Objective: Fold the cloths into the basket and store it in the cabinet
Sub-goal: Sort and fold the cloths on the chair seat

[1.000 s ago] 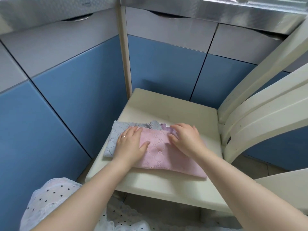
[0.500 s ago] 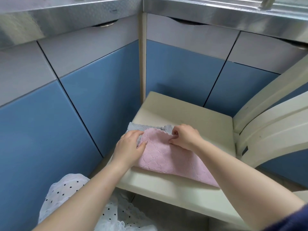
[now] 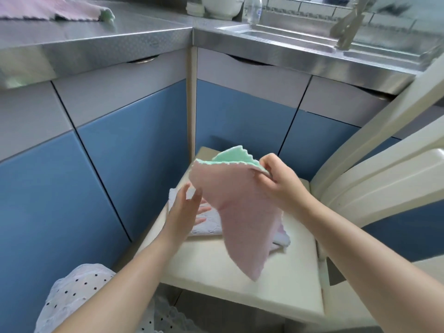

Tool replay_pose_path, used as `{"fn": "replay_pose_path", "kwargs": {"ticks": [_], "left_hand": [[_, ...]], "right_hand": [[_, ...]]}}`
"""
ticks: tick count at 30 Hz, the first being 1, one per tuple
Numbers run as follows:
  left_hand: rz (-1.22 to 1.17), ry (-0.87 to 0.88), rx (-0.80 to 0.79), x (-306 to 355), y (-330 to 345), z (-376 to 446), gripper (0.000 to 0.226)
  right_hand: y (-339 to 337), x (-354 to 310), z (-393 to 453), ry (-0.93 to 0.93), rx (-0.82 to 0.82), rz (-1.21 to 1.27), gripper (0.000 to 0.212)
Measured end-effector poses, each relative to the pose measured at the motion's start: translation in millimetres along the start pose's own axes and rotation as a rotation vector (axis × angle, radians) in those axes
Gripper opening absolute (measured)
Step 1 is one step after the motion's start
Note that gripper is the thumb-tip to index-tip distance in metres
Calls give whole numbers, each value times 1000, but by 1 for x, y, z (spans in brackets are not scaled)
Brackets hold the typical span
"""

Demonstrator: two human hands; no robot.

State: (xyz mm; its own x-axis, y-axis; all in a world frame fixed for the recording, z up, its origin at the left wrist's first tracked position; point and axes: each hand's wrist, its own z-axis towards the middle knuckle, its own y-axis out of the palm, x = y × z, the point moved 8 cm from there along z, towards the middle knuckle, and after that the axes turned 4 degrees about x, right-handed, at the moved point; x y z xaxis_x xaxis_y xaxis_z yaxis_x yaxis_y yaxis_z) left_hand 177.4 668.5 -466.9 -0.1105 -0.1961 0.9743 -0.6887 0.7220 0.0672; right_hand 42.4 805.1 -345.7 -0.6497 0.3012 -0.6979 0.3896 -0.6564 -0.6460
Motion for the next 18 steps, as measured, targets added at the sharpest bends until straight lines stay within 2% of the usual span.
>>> {"fn": "replay_pose_path", "kwargs": {"ticks": [2,5,6,8,11,12,15,18], "left_hand": [[-37,-40,-57,3,16,-9,32],[-155,-15,-230,5,43,-22,29],[-239,-46,-301,3,52,-28,31],[-301,-150,-301,-12,56,-33,52],[-170,-273,-212,-46,55,-42,77],[-143,-285,-212,-53,55,-47,78],[-104,-281,-229,-72,51,-56,77],[-7,-250,-223,-82,41,-63,76]], "right_hand": [[-9,11,-5,133,79,196,19],[-4,44,-25,375,133,467,25],[3,59,-36,470,149,518,23],[19,91,-63,663,174,531,22],[48,126,-108,876,133,574,26],[55,133,-121,926,124,627,30],[59,147,-146,993,147,719,58],[53,149,-159,913,87,684,69]]}}
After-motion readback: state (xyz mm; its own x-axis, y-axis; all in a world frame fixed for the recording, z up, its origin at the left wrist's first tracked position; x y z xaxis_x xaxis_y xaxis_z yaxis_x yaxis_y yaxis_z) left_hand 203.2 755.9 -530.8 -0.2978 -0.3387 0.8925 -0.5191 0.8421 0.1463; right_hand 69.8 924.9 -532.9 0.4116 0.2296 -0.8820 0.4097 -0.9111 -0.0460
